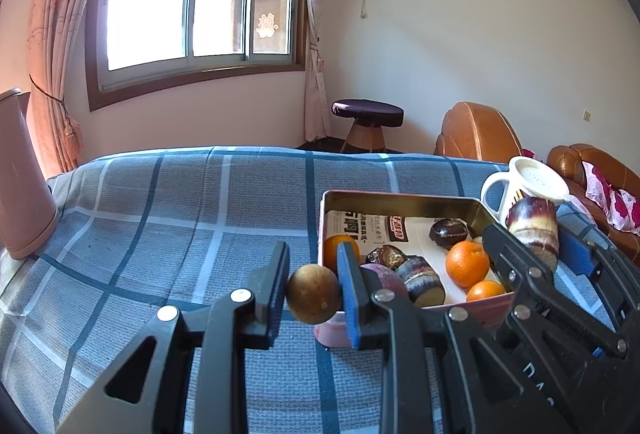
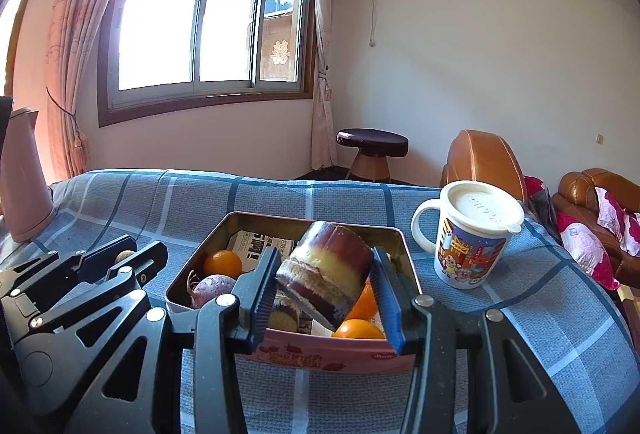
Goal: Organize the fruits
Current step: 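Carry the fruit and cake toward the tin with both tools, then lower the brown fruit into the tin and open the left tool while the right tool lowers the cake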
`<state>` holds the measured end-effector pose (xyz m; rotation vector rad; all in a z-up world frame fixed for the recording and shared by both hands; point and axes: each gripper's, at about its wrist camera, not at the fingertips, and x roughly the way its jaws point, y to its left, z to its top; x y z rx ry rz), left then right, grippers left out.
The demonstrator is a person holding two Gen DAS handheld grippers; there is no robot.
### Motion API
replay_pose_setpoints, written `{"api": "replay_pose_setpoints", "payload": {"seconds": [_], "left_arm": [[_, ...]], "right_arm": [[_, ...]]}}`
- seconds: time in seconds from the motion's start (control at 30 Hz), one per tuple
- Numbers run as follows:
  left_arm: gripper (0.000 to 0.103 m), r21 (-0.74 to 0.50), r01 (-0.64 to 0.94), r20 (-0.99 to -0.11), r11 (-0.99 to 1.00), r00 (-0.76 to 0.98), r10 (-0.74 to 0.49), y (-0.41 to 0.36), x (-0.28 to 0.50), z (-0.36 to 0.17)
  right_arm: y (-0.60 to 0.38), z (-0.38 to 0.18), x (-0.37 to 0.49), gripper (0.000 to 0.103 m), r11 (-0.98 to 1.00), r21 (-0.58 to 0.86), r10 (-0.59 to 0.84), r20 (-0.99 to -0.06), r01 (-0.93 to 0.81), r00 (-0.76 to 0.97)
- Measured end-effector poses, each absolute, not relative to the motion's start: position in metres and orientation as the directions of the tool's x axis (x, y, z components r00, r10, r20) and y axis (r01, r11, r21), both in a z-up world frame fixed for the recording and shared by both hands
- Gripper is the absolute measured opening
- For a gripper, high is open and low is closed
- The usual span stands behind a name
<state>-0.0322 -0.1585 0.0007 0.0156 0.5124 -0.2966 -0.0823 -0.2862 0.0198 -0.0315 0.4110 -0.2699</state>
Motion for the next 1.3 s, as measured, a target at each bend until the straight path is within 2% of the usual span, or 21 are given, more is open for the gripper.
{"api": "replay_pose_setpoints", "payload": {"seconds": [0.53, 1.03, 1.3], "left_arm": [[0.026, -0.057, 0.319, -0.482, 0.946, 0.821, -0.306, -0.166, -0.053, -0.002], [0.026, -0.033, 0.420, -0.465, 0.907, 0.797, -0.386, -0.202, -0.086, 0.004], [0.026, -0.044, 0.440, -0.446, 0.897, 0.795, -0.412, -0.208, -0.067, 0.025]], "right_arm": [[-0.305, 0.023, -0.118, 0.048, 0.951, -0.067, -0.307, -0.341, 0.303, 0.888], [-0.337, 0.020, -0.145, 0.048, 0.930, -0.088, -0.364, -0.359, 0.357, 0.860], [-0.356, 0.031, -0.136, 0.048, 0.923, -0.125, -0.383, -0.369, 0.364, 0.847]]}}
